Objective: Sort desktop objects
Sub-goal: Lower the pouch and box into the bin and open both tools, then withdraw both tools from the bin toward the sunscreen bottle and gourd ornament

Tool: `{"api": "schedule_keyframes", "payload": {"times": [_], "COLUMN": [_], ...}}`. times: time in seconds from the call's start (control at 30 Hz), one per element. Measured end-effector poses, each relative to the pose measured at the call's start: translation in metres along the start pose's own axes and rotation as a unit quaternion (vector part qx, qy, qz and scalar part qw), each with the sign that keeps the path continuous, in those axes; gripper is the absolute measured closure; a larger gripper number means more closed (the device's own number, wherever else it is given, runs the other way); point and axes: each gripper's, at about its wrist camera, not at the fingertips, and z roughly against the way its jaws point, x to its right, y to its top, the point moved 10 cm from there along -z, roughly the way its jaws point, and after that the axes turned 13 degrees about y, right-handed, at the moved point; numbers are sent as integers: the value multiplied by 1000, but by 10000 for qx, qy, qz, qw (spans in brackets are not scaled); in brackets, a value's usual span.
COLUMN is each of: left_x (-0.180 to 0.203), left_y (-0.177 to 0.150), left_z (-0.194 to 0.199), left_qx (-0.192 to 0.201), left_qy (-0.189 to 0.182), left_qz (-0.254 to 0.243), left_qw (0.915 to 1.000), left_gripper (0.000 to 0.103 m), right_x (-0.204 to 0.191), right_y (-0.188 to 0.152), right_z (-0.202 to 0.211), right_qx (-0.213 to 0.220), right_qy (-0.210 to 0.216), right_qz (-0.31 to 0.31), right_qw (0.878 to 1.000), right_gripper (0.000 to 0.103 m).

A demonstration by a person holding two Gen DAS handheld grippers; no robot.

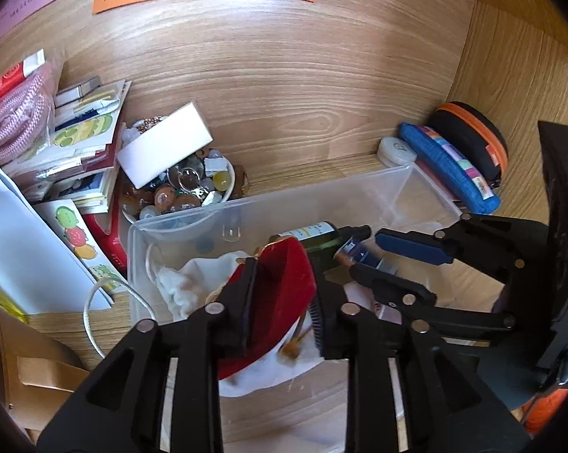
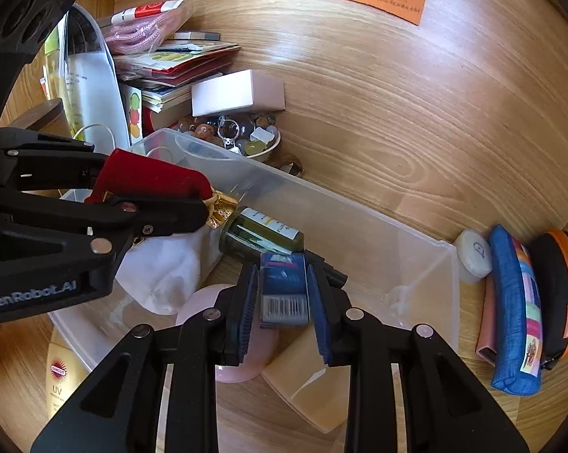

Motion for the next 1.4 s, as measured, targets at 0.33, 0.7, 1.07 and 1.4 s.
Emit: {"api": "schedule_keyframes", "payload": {"times": [0.33,0.7,1.07,1.4], "left_x": [-4,-16,-34,-39], "left_y": [2,9,7,-12], "left_z": [6,21,64,99], "left_qx": [39,118,586,883], "left_qy": [-52,34,678,986], "left_qz": [146,334,250,176], "left_qw": [9999,9994,9957,9910], "left_gripper": [64,59,38,21], "right_x": [4,7,-6,-25], "right_y": [4,9,22,8], "right_z": [8,19,62,103], "right_qx": [143,266,610,804], "right_qy": [-101,-134,-340,-460], "right_qz": [13,25,248,293], "right_qw": [9998,9996,9973,9953], "right_gripper": [56,48,32,28]}}
